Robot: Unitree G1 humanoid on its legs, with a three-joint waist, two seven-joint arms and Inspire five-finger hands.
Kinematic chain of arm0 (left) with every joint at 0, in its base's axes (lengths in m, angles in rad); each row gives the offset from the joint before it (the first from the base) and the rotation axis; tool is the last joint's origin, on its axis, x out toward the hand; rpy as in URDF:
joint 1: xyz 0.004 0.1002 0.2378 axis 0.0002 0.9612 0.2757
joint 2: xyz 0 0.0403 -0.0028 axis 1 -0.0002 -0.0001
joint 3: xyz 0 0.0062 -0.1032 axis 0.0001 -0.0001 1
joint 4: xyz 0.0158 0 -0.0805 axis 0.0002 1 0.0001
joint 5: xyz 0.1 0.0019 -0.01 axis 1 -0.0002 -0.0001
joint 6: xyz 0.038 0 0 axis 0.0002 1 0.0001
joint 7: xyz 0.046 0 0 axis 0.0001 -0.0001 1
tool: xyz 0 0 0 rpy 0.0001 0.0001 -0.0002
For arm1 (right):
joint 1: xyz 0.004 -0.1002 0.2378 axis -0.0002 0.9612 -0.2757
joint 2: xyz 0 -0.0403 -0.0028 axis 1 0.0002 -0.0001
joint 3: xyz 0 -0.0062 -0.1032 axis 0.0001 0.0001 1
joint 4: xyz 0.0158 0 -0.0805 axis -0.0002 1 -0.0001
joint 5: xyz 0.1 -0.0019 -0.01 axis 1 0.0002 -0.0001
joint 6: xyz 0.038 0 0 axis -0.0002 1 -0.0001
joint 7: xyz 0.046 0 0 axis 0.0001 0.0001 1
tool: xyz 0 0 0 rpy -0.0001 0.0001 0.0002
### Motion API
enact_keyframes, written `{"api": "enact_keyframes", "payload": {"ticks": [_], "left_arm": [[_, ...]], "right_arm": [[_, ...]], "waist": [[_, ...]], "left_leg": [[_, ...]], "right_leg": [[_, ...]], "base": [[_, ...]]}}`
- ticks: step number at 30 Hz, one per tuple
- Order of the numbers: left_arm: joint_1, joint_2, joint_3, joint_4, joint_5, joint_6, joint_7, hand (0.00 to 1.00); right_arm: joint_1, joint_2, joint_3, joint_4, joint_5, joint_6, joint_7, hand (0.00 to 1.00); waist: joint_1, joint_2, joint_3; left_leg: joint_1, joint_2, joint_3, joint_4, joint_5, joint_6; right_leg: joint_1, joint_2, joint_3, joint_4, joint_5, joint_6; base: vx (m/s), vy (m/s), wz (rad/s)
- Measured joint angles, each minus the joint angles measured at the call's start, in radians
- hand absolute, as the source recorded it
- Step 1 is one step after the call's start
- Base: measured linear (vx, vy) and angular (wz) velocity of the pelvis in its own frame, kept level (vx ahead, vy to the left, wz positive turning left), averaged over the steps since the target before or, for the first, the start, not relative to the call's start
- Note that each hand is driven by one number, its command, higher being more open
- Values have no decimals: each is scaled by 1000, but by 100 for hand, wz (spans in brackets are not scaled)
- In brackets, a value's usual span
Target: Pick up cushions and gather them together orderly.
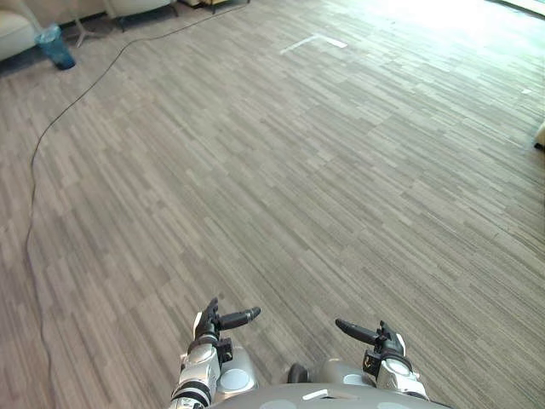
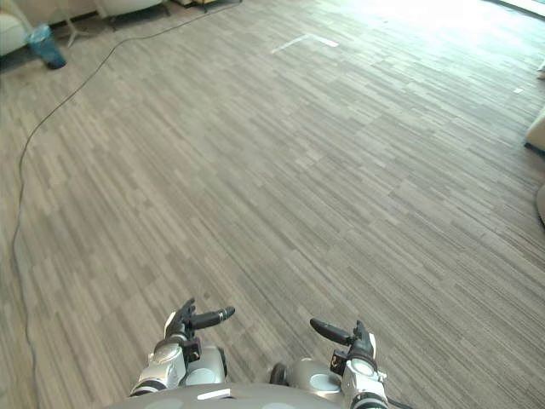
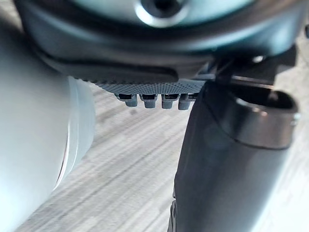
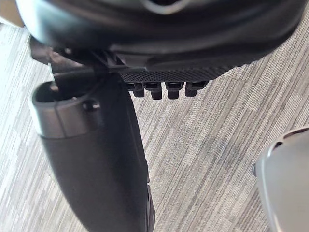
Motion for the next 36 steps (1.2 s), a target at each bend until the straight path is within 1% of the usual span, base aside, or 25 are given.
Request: {"api": "enact_keyframes", "payload": {"ticks": [2, 3, 4, 5, 7, 8, 9, 10, 12, 15, 16, 17, 18, 19, 20, 21, 22, 23, 24, 27, 28, 29, 30, 32, 36], "left_arm": [[2, -3, 4, -7, -16, -10, 1, 100], [3, 3, 5, -9, -23, -8, 1, 100], [13, 10, 7, -4, -40, -6, 3, 100], [12, 38, 13, 14, -43, 4, 5, 100], [8, 59, 13, 32, -43, 13, 11, 100], [8, 74, 13, 60, -43, 17, 17, 100], [9, 75, 13, 61, -43, 17, 17, 100], [7, 79, 12, 88, -43, 29, 23, 100], [12, 71, 4, 101, -42, 37, 28, 100], [14, 61, -17, 108, -42, 37, 34, 100], [14, 64, -34, 111, -42, 37, 34, 100], [14, 63, -38, 115, -41, 38, 33, 100], [15, 62, -41, 119, -41, 38, 33, 100], [18, 60, -68, 126, -41, 36, 31, 100], [19, 60, -71, 127, -41, 36, 31, 100], [21, 48, -75, 137, -35, 36, 23, 100], [23, 39, -75, 141, -34, 37, 22, 100], [23, 24, -74, 147, -31, 38, 17, 100], [21, 22, -74, 147, -30, 38, 14, 100], [19, 3, -41, 129, -14, 38, 11, 100], [20, 6, -29, 117, -13, 37, 11, 100], [23, 18, -30, 99, -14, 35, 13, 100], [25, 24, -30, 88, -14, 35, 13, 100], [35, 28, -29, 42, -15, 25, 14, 100], [46, 19, 7, 28, -56, 16, 16, 100]], "right_arm": [[-1, 10, 1, 12, -1, 3, -3, 100], [1, 16, 11, 20, -1, 3, -5, 100], [11, 27, 30, 20, -1, 5, -4, 100], [14, 50, 29, 20, -1, 6, -3, 100], [23, 58, 36, 31, -4, 7, 3, 100], [26, 56, 30, 31, -6, 6, 4, 100], [26, 55, 30, 31, -7, 6, 4, 100], [27, 52, 26, 15, -23, 1, 4, 100], [27, 43, 28, -16, -24, -14, 7, 100], [24, 44, 28, -54, -30, -32, 8, 100], [25, 44, 27, -63, -32, -39, 7, 100], [17, 35, 26, -56, -43, -38, 7, 100], [15, 31, 24, -52, -46, -37, 6, 100], [16, 18, 17, -32, -63, -32, 6, 100], [16, 17, 17, -28, -63, -32, 7, 100], [2, 15, -12, -22, -50, -23, 8, 100], [2, 7, -10, -22, -57, -23, 8, 100], [2, 0, -14, -26, -62, -27, 11, 100], [2, -3, -16, -27, -62, -27, 11, 100], [3, -26, -20, -22, -61, -11, 11, 100], [5, -23, -8, -18, -60, -6, 6, 100], [6, -11, 1, -15, -54, -4, 4, 100], [7, -7, 3, -12, -48, -4, 3, 100], [9, -6, 33, -3, -22, -1, 1, 100], [8, -3, 35, 2, -21, 6, -10, 100]], "waist": [[9, -14, -7], [21, -25, -14], [39, -36, -39], [36, -71, -56], [36, -102, -72], [38, -118, -64], [38, -118, -64], [26, -115, -58], [8, -88, -43], [-2, -69, -43], [-4, -70, -42], [-8, -72, -38], [-12, -71, -38], [-28, -71, -38], [-30, -71, -38], [-51, -51, -44], [-51, -32, -50], [-55, -9, -55], [-56, -3, -57], [-54, 57, -47], [-50, 49, -39], [-47, 26, -33], [-46, 16, -32], [-17, -3, -31], [5, 3, -22]], "left_leg": [[-36, -42, -2, -200, 63, -12], [-40, -57, -6, -222, 123, -4], [-26, -76, -3, -219, 222, 18], [-27, -86, 18, -174, 181, 45], [-16, -104, 39, -99, 91, 77], [61, -125, 76, -90, 27, 98], [67, -126, 78, -91, 23, 98], [164, -150, 85, -111, -29, 106], [296, -155, 89, -166, -66, 110], [444, -132, 96, -284, -90, 84], [488, -122, 104, -313, -100, 65], [565, -117, 122, -373, -106, 55], [592, -116, 129, -396, -106, 54], [663, -125, 135, -464, -107, 52], [670, -127, 134, -472, -107, 52], [728, -120, 106, -504, -102, 43], [726, -105, 98, -491, -91, 26], [698, -82, 70, -411, -71, -7], [679, -72, 53, -358, -63, -17], [414, 28, -111, 283, 59, -90], [342, 43, -107, 415, 46, -87], [282, 39, -81, 442, 25, -74], [250, 35, -69, 431, 17, -60], [102, 19, -21, 249, -13, -9], [5, -43, -29, -140, 19, -18]], "right_leg": [[49, -26, 53, -24, -29, 42], [70, -42, 83, -38, -41, 60], [83, -63, 143, -39, -45, 70], [77, -92, 167, -16, -46, 83], [41, -130, 190, 115, -31, 109], [-56, -158, 202, 416, 47, 187], [-64, -160, 203, 432, 57, 191], [-184, -183, 199, 739, 161, 232], [-296, -201, 131, 907, 142, 203], [-464, -210, -13, 833, 116, 160], [-511, -212, -63, 758, 115, 158], [-545, -216, -145, 580, 117, 152], [-546, -215, -169, 503, 119, 151], [-543, -199, -205, 277, 152, 142], [-543, -197, -204, 252, 161, 140], [-535, -169, -188, 248, 285, 2], [-536, -160, -195, 266, 256, 3], [-537, -150, -201, 306, 193, -9], [-531, -146, -205, 315, 172, -9], [-372, -53, -226, 248, 92, -17], [-293, -28, -214, 201, 84, -21], [-223, -20, -194, 155, 77, -21], [-191, -17, -183, 128, 77, -20], [-87, -2, -113, 24, 74, -13], [40, -18, -13, -56, 38, 37]], "base": [[504, 218, -70], [518, 227, -105], [929, 371, -104], [693, 260, -80], [641, 265, -33], [726, 321, -28], [681, 287, -32], [532, 177, -15], [489, 124, -10], [444, 17, -12], [490, -55, -19], [517, -63, -16], [573, -88, -2], [485, -93, 9], [783, -199, 18], [534, -153, 4], [676, -211, 6], [532, -193, -1], [772, -280, 10], [569, -202, -4], [641, -183, -37], [521, -127, -38], [485, -89, -50], [448, -20, -76], [466, 127, -69]]}}
